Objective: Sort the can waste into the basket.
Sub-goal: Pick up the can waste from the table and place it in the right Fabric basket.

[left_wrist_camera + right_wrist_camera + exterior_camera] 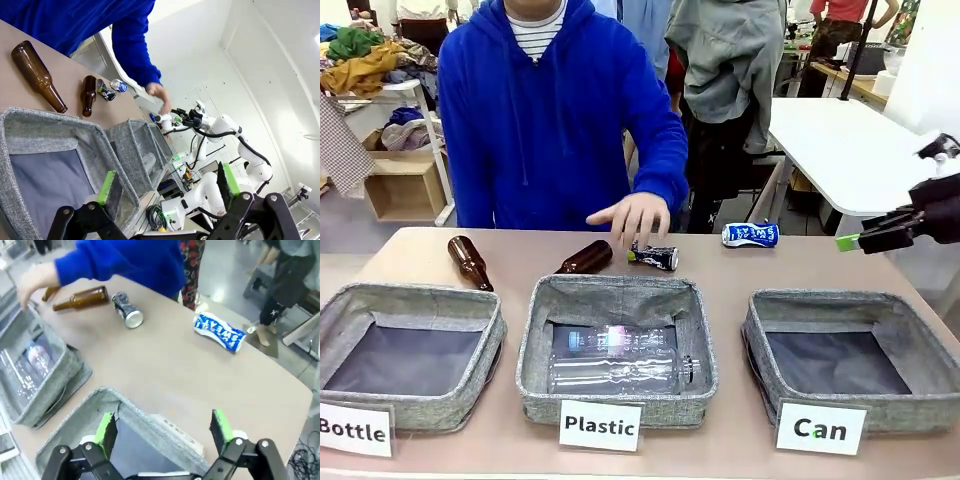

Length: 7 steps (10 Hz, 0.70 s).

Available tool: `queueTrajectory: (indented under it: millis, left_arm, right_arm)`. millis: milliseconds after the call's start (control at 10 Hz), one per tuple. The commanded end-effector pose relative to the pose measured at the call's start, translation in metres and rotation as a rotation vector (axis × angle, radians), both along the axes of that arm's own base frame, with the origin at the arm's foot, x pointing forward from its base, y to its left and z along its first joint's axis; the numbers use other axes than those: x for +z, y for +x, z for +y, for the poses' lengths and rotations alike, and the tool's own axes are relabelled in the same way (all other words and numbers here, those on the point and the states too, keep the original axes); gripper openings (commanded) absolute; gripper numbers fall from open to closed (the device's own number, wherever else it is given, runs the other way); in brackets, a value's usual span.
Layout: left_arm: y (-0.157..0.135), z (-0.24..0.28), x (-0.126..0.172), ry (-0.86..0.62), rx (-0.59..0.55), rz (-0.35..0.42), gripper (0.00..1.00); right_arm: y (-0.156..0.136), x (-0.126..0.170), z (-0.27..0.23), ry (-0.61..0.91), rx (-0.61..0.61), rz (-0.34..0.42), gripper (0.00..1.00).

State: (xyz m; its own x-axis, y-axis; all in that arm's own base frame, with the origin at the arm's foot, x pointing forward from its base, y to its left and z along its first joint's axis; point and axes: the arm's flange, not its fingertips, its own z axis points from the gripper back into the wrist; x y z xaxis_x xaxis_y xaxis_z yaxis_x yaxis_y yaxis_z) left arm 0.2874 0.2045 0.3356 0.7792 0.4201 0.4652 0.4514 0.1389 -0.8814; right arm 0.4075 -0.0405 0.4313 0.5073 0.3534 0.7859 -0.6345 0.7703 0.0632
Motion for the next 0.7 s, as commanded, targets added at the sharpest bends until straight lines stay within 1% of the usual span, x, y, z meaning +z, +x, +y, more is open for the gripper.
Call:
queueTrajectory:
  millis: [0,200,300,400,600]
  left_arm:
    - [0.001,-0.002,0.002,-0.008,0.006,-0.032,1.00]
    - [0.001,-0.002,0.002,-0.008,0.006,-0.032,1.00]
    - [0.001,-0.002,0.002,-0.008,0.006,-0.032,1.00]
    - [0.001,-0.002,0.002,-0.008,0.006,-0.032,1.00]
    - [0.001,-0.002,0.002,-0.008,0.006,-0.032,1.00]
  right_arm:
    - [-0.009,-0.022,0.003,0.051,-0.010,-0.032,1.00]
    - [0.001,-0.026,0.017,0.015,0.004,-0.024,1.00]
    - [0.012,-0.019,0.037,-0.043,0.005,-0.012,1.00]
    - [0.027,-0.004,0.065,-0.137,0.050,-0.008,1.00]
    - [0.066,0.027,0.140,-0.333,0.120,0.008,1.00]
